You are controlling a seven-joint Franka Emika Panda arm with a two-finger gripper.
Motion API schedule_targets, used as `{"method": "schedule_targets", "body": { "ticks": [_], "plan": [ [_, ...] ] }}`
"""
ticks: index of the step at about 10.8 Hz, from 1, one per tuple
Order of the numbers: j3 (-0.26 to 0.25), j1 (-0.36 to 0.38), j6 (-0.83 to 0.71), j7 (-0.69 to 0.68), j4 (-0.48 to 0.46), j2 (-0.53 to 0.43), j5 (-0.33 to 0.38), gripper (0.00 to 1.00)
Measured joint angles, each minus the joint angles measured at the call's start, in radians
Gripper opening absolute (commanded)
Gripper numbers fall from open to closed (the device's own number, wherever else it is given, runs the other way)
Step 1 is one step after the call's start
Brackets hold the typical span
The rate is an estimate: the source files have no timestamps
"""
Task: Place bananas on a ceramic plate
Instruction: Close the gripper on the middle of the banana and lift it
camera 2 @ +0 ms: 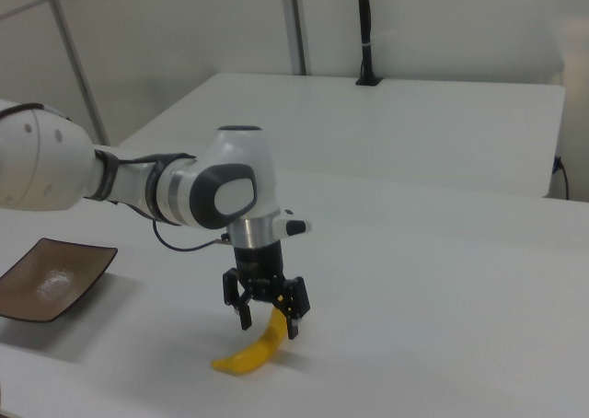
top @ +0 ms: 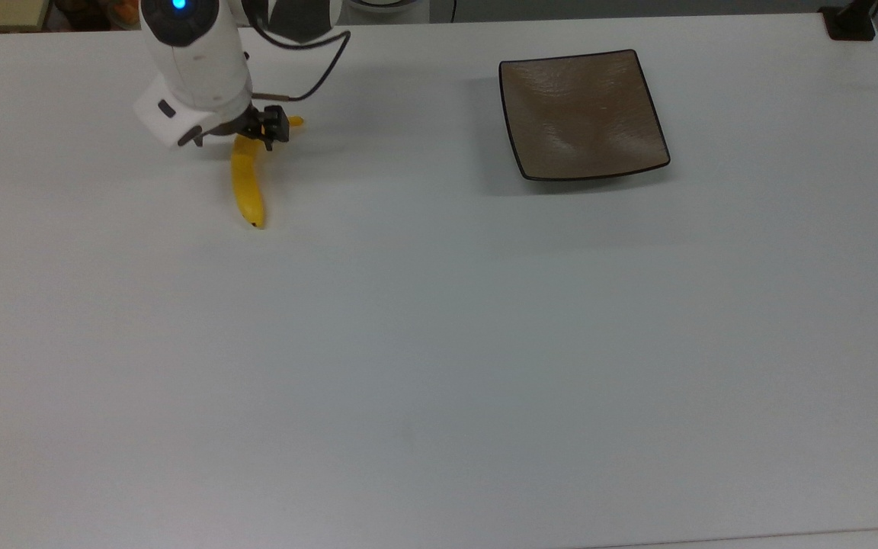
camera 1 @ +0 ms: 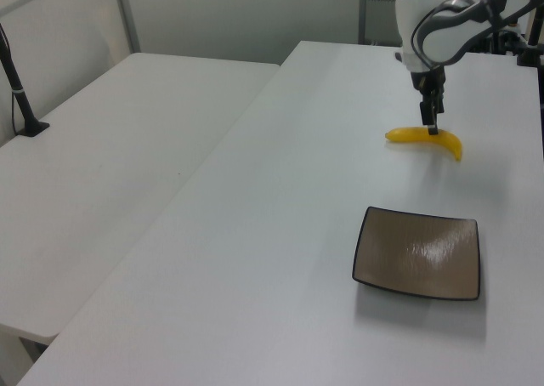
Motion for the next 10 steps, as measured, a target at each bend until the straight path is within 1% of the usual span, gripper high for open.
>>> {"method": "schedule_targets", "body": {
  "ticks": [1, 2, 3, 8, 10],
  "plan": [
    [0.001, 0.001, 0.020, 0.000, 0.000, 0.026, -0.005, 0.37],
    [0.001, 0.001, 0.028, 0.000, 0.000, 0.044, -0.025, 0.18],
    [0.001, 0.001, 0.030, 0.000, 0.000, 0.055, -0.040, 0.12],
    [0.002, 0.003, 0.048, -0.002, 0.009, 0.057, -0.045, 0.12],
    [0.002, 0.004, 0.050, -0.001, 0.030, 0.056, -0.045, 0.12]
  ]
}}
